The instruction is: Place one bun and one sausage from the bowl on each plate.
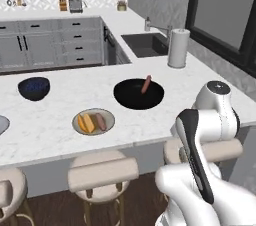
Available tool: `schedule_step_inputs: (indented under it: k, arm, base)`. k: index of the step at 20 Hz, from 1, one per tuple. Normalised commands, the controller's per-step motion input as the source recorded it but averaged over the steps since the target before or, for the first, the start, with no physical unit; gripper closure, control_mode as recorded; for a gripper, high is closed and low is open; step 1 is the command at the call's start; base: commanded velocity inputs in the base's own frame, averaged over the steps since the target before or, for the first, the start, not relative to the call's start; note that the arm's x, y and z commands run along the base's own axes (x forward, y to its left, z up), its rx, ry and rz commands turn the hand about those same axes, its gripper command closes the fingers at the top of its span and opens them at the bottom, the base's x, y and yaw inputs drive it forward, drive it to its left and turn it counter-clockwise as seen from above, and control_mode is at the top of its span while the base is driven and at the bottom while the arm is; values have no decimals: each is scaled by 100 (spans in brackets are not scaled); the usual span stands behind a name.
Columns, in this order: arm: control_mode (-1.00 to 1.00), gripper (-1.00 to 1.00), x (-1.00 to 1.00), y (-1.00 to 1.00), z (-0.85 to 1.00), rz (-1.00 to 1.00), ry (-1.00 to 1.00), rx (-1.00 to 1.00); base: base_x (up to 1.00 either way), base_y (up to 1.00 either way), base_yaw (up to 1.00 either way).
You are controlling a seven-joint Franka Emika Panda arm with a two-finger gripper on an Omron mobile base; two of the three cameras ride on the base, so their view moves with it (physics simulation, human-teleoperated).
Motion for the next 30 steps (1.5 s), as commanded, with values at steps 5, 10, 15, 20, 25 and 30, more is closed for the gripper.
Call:
schedule_step_inputs:
  k: [5, 10, 15, 20, 25, 30]
  arm:
    - [100, -100, 0, 0, 0, 0, 0, 0]
    - [100, -100, 0, 0, 0, 0, 0, 0]
    - [100, -100, 0, 0, 0, 0, 0, 0]
    - [100, -100, 0, 0, 0, 0, 0, 0]
    - [100, -100, 0, 0, 0, 0, 0, 0]
    - [100, -100, 0, 0, 0, 0, 0, 0]
  base:
    - [43, -39, -3]
    - [43, 75, -2]
    - [54, 33, 9]
    - [94, -6, 16]
    - [32, -75, 3]
    - [30, -34, -2]
